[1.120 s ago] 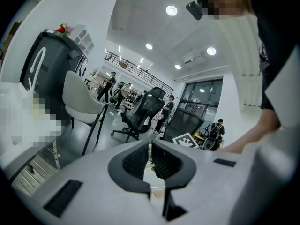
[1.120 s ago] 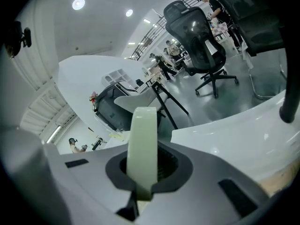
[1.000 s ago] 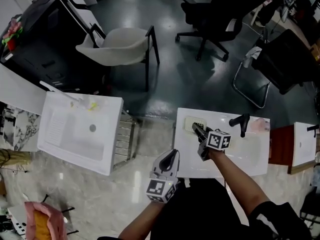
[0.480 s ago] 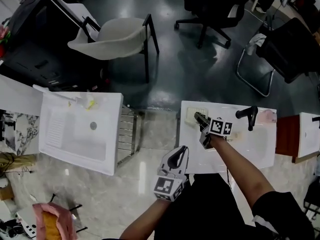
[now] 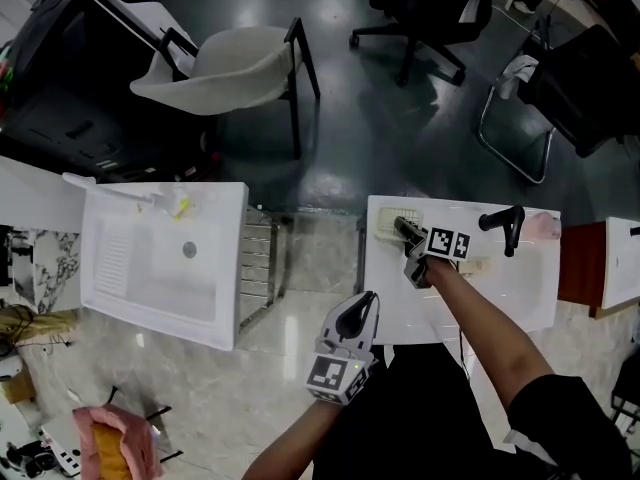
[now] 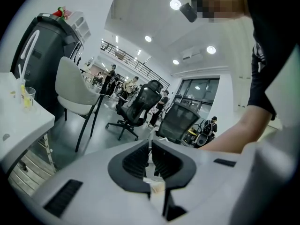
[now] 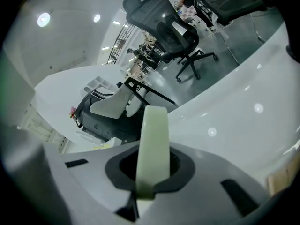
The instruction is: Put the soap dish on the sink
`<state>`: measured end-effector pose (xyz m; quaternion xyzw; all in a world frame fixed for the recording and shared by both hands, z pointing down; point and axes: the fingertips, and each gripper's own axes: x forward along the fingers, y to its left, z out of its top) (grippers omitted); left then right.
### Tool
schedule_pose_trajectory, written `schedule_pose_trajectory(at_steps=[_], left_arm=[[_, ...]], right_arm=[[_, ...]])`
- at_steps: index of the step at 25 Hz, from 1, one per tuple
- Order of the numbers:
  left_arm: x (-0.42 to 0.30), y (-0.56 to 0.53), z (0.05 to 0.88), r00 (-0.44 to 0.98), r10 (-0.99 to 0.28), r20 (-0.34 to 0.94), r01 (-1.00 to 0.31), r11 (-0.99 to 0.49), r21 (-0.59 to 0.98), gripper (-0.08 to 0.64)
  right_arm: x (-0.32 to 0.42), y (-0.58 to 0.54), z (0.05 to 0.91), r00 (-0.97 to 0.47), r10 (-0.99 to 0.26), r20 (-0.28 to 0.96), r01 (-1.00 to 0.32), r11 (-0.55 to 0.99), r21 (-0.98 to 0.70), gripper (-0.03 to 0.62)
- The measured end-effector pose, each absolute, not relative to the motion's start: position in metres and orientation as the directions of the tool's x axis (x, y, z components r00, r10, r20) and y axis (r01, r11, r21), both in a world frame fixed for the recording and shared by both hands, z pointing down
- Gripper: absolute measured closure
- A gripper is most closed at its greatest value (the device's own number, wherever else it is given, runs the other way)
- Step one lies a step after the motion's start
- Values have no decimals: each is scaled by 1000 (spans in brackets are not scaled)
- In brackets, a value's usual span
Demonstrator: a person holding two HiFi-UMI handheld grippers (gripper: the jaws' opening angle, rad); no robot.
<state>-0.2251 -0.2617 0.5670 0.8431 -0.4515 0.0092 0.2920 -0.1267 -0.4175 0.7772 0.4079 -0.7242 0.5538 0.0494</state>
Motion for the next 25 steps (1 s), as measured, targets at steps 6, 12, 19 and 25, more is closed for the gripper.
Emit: schedule_pose_trajectory(at_steps=[6,12,19,25], left_arm=[[-228,-262,561,607,-753,252,-748,-436,500,535],[-229,-261,560,618,-748,243,-738,-444,509,535],[-234,-261,566,621,-745,244,-732,-441,519,535],[-238,-259,567,608,-753,251,-740,-423,524,535]], right_arm=[[-134,-420,781,-674,-506,538,-669,108,-736,568],[-132,-424,786,-670,-495,554,-671,83,-737,548],[-127,-426,792,-642,-493,588,-694,47,-718,492],[-121,-428,791,-603,-480,637,-752,75,-655,463]])
